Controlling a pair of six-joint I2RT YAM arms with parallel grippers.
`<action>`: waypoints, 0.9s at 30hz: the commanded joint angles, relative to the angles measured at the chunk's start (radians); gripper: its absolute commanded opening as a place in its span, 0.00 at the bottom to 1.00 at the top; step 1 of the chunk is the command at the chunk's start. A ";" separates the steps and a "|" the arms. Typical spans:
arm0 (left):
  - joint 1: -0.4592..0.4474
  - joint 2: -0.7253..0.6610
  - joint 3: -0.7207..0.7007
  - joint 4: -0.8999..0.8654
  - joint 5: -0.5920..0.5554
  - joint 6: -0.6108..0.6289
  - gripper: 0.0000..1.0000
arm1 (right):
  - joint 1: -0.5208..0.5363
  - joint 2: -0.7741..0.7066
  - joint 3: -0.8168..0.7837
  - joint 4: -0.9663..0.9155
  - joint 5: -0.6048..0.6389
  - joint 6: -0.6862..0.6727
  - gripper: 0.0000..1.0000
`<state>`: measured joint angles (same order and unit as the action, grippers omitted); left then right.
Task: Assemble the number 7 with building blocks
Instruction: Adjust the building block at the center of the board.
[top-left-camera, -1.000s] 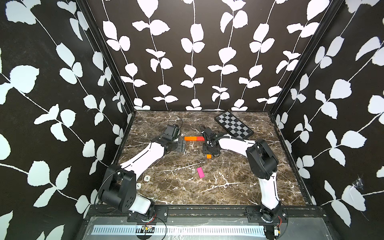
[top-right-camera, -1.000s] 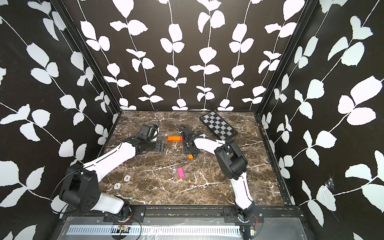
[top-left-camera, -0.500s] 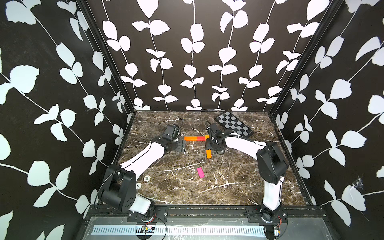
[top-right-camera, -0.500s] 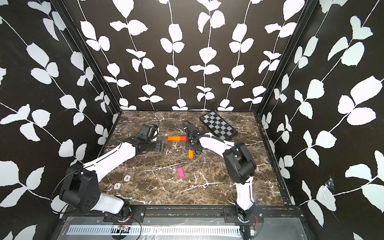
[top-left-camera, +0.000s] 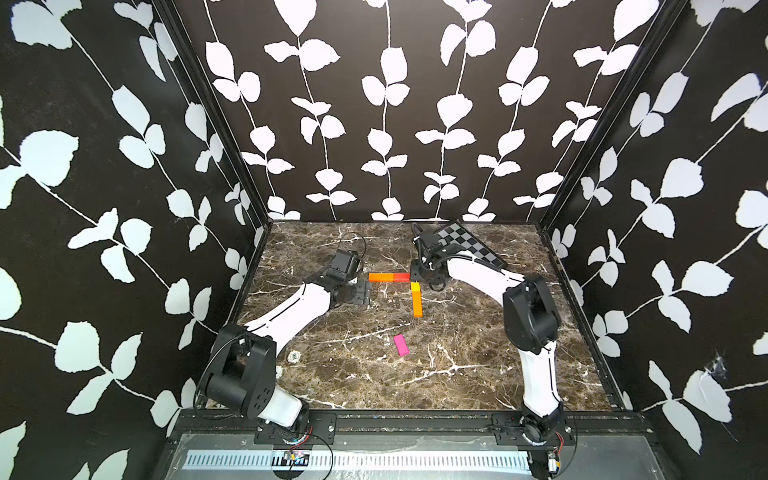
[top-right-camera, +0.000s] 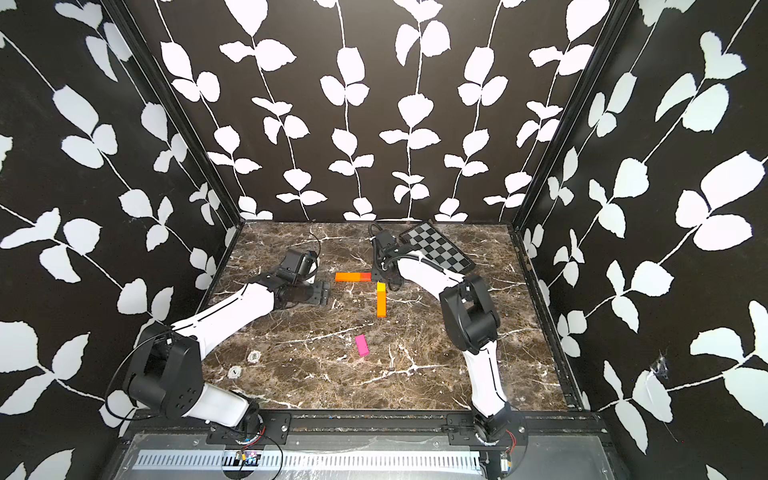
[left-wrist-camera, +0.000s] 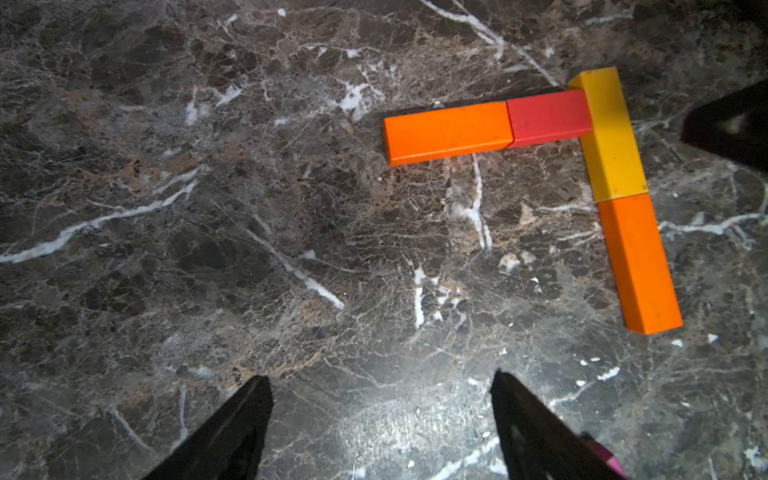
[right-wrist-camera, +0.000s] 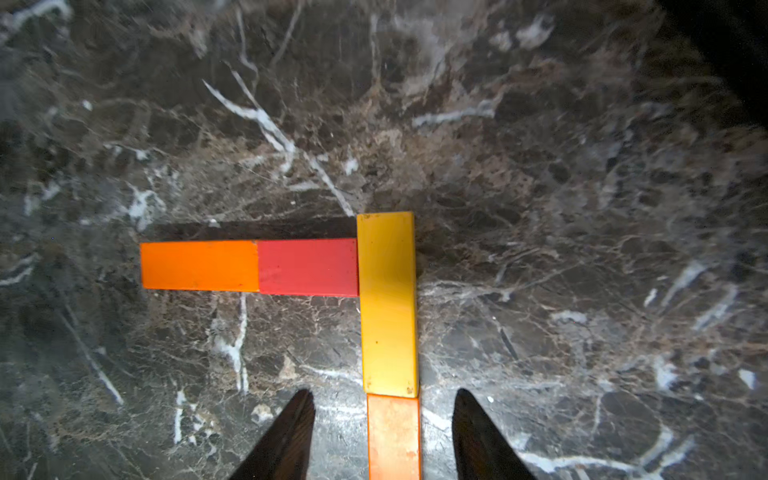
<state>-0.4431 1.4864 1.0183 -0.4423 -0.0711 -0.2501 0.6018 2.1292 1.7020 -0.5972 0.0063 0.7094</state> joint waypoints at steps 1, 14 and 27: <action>0.005 -0.002 0.019 0.005 -0.006 0.009 0.85 | 0.003 0.050 0.050 -0.089 0.008 -0.008 0.53; 0.007 0.006 0.020 0.007 -0.002 0.012 0.85 | 0.011 0.121 0.108 -0.095 0.018 -0.003 0.52; 0.009 0.002 0.017 0.005 -0.005 0.012 0.85 | 0.015 0.159 0.148 -0.142 0.014 -0.016 0.49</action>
<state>-0.4397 1.4940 1.0183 -0.4423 -0.0708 -0.2493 0.6106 2.2715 1.8339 -0.7097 0.0101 0.6937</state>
